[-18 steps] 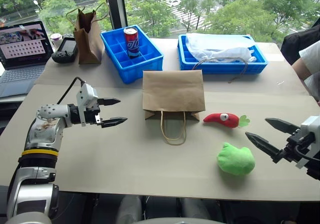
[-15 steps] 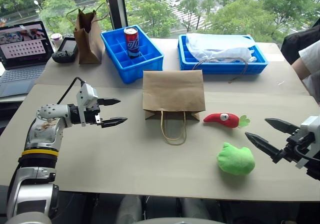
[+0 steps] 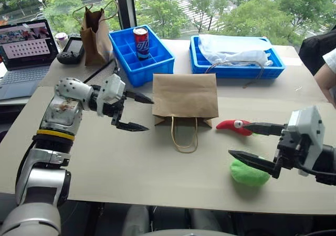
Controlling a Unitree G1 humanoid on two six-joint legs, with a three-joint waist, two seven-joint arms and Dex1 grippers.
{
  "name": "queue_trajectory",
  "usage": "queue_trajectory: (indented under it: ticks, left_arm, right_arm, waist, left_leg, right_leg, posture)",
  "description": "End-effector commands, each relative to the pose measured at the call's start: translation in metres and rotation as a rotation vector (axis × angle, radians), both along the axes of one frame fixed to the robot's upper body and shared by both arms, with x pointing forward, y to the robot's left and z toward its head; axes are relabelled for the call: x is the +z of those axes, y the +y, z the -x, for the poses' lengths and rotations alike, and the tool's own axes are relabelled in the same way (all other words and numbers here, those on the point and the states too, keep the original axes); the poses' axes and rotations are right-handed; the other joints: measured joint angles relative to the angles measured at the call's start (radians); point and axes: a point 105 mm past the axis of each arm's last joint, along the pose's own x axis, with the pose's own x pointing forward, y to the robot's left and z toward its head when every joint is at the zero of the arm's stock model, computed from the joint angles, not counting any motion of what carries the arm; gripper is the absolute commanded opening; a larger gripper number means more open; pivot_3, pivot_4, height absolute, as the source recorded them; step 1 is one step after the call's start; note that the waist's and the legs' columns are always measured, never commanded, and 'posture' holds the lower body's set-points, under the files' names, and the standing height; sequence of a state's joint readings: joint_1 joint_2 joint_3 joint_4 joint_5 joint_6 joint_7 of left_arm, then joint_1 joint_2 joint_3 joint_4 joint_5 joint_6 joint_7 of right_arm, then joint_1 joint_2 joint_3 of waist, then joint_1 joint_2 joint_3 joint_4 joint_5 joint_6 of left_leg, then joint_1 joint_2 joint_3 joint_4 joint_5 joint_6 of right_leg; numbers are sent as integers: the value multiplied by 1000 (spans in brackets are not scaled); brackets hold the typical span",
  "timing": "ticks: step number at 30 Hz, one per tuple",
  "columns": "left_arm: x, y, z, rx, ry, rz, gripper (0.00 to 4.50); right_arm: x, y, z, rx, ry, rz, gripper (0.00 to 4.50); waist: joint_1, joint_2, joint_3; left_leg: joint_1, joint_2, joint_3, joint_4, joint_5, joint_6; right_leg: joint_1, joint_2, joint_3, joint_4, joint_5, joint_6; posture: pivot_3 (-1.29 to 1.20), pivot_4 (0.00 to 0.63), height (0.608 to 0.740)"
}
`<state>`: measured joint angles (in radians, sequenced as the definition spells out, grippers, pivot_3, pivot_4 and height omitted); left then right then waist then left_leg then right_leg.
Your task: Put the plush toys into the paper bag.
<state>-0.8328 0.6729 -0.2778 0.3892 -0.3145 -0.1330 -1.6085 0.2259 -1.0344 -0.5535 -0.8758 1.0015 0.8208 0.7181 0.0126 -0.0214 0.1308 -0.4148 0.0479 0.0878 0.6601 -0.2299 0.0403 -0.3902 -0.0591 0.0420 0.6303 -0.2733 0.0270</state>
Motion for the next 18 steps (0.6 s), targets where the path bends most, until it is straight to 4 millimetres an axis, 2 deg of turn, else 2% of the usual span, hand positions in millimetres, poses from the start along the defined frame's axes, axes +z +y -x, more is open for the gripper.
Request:
queue_trajectory:
  ticks: [1, 4, 8, 14, 18]
  left_arm:
    - [3, -22, -4, -153, -208, -61, 4500]
    - [9, -48, -11, -239, -301, -33, 4500]
    - [-2, -67, -15, -329, -403, -61, 4500]
    - [-19, -69, -16, -418, -487, -157, 4500]
    - [4, -74, -18, -380, -463, -51, 4500]
  right_arm:
    - [-7, 12, 3, -12, 18, 14, 4406]
    - [-18, 20, 8, -29, 59, 12, 4406]
    - [-29, 19, 12, -82, 88, 48, 4406]
    - [-27, 5, 15, -187, 70, 48, 4406]
    - [-27, -3, 17, -236, 67, 53, 4406]
  waist:
    - [0, 0, 0]
    - [5, -1, 0]
    - [0, -1, 0]
    - [-8, -1, 0]
    - [-2, -1, 1]
  left_leg:
    - [0, 0, 0, 0, 0, 0]
    - [0, 0, -1, 1, 0, 0]
    - [-1, -2, -2, 2, 0, 0]
    - [-2, -2, -2, 2, -1, 2]
    - [-2, -2, -2, 2, -1, 2]
  right_leg:
    - [0, 0, 0, 0, 0, 0]
    - [1, 0, 0, 0, 0, 1]
    - [1, 0, 1, -1, 1, 2]
    - [0, 1, 2, 0, 1, 2]
    - [0, 1, 2, 0, 1, 2]
  posture:
    - [0, 150, 724]
    - [0, 150, 724]
    - [0, 150, 724]
    - [0, 150, 724]
    - [0, 150, 724]
